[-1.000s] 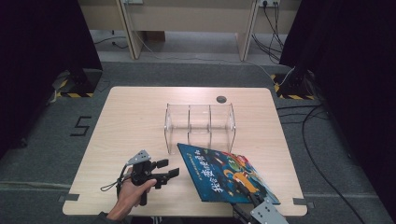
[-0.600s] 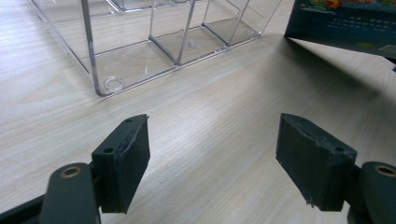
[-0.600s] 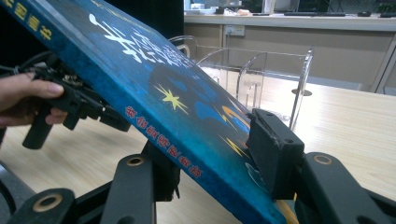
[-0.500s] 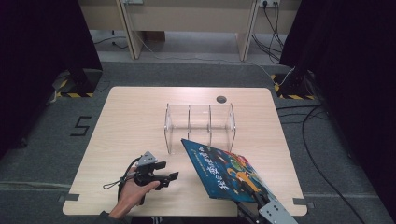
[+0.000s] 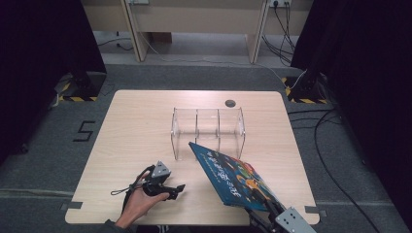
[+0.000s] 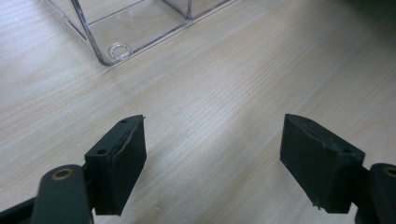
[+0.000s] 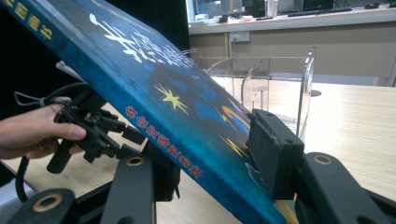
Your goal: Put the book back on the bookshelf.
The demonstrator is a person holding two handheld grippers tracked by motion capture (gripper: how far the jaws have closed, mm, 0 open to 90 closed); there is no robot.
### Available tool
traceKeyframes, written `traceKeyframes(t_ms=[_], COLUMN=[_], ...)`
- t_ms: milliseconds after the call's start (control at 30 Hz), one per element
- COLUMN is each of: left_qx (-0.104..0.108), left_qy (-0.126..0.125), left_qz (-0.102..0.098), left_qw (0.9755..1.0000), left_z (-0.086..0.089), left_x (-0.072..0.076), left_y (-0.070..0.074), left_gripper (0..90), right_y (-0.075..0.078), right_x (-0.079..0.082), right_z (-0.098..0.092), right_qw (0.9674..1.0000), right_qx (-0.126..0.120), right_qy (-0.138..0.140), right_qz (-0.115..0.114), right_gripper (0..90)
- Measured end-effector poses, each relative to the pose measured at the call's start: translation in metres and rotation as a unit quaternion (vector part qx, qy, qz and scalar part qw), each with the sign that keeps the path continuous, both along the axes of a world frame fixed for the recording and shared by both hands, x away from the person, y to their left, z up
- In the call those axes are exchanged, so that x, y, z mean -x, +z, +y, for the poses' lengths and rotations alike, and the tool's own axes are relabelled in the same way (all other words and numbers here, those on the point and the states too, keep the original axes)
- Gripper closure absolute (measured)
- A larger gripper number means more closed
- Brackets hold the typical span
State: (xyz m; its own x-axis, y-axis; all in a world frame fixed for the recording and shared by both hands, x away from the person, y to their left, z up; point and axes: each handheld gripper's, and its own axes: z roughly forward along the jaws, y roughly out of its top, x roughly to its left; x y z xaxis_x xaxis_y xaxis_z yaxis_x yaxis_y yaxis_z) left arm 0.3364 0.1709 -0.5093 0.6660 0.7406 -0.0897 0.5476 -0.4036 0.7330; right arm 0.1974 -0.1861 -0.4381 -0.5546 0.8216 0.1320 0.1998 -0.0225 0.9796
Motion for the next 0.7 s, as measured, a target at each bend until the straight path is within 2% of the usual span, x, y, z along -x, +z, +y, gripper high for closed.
traceKeyframes(t_ms=[33,167,300,433,567,633,700], left_qx=[-0.006,-0.009,-0.009,-0.009,-0.010,-0.010,-0.010], left_qy=[-0.003,-0.008,-0.013,-0.014,-0.013,-0.012,-0.013], left_qz=[0.003,0.007,0.009,0.010,0.011,0.010,0.010], left_qw=[1.0000,0.9999,0.9998,0.9998,0.9998,0.9998,0.9998], left_z=[0.000,-0.002,-0.003,-0.002,-0.002,-0.001,-0.001], left_x=[0.000,0.000,0.000,0.000,0.000,0.000,0.000], left_y=[0.000,-0.001,-0.002,-0.002,-0.001,-0.001,-0.001], left_gripper=[21.9,21.9,22.0,22.1,22.2,22.3,22.6], right_y=[0.000,0.001,0.003,0.004,0.005,0.007,0.006], right_x=[0.000,0.000,-0.001,0.000,0.000,0.001,0.002], right_z=[0.000,-0.001,-0.005,-0.008,-0.013,-0.015,-0.017], right_qw=[1.0000,1.0000,0.9992,0.9984,0.9963,0.9970,0.9967], right_qx=[0.000,-0.008,-0.038,-0.053,-0.082,-0.074,-0.079], right_qy=[0.000,0.003,0.009,0.011,0.009,0.001,-0.005], right_qz=[0.001,0.004,0.010,0.017,0.024,0.019,0.017], right_gripper=[55.7,55.7,55.9,56.0,56.8,58.8,59.6])
